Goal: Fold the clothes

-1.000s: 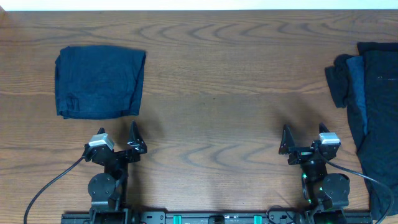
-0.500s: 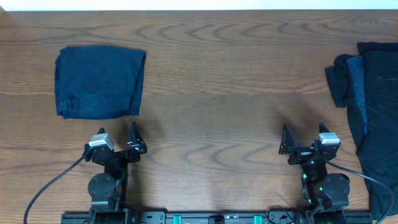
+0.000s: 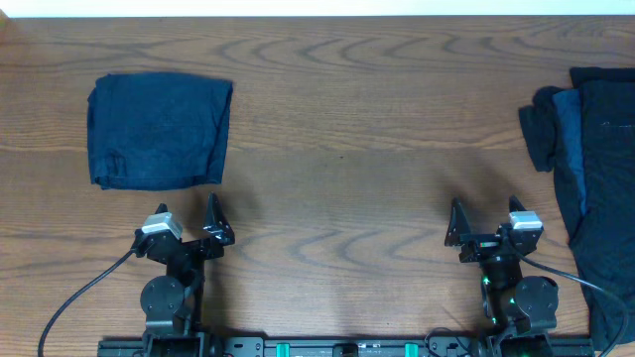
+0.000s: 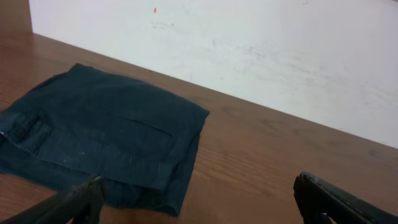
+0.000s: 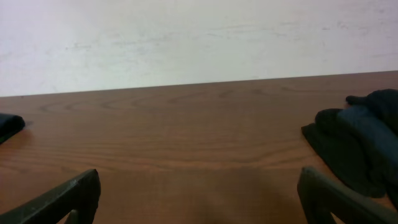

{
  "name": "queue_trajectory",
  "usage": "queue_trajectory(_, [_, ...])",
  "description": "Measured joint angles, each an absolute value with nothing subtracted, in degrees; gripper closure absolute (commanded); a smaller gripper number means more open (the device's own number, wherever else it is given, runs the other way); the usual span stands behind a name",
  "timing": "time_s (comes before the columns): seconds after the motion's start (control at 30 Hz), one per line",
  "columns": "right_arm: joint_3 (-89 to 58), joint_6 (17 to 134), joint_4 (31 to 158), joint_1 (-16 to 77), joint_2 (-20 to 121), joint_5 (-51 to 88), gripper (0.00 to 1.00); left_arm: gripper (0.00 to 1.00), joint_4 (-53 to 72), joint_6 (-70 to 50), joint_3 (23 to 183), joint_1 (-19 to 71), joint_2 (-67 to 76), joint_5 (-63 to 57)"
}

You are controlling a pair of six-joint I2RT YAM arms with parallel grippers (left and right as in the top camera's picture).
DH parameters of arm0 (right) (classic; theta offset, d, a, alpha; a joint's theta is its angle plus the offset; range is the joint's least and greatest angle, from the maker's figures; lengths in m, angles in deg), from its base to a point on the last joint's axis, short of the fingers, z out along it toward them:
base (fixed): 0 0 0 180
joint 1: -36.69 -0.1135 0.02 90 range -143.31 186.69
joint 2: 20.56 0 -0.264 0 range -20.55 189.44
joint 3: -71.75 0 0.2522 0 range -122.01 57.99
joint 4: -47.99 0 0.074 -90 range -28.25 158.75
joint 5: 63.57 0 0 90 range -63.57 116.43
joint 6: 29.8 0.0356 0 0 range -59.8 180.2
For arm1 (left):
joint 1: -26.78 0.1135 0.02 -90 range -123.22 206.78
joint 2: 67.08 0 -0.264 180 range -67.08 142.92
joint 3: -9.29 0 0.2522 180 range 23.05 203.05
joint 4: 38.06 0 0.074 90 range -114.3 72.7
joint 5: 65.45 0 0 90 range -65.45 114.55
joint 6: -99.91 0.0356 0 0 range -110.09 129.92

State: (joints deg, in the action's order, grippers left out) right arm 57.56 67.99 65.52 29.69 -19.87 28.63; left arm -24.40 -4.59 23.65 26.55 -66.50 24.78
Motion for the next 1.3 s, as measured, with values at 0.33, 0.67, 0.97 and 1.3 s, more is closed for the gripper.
queue_trajectory(0.33, [57.6,68.0,65.5,29.7,-19.9,28.6,0.01,0.02,-22.8,-4.6,24.2,26.5,-66.5,24.7])
queue_trajectory(0.67, [57.6,67.8,65.5,29.7,-19.9,28.6,0.01,0.02,-22.8,-4.6,24.2,26.5,-66.5,24.7])
queue_trajectory(0.97, [57.6,67.8,65.5,29.7,-19.9,28.6,0.01,0.02,-22.8,-4.6,24.2,26.5,-66.5,24.7])
queue_trajectory(1.3, [57.6,67.8,65.5,29.7,-19.9,28.6,0.01,0.02,-22.8,-4.6,24.2,26.5,-66.5,24.7])
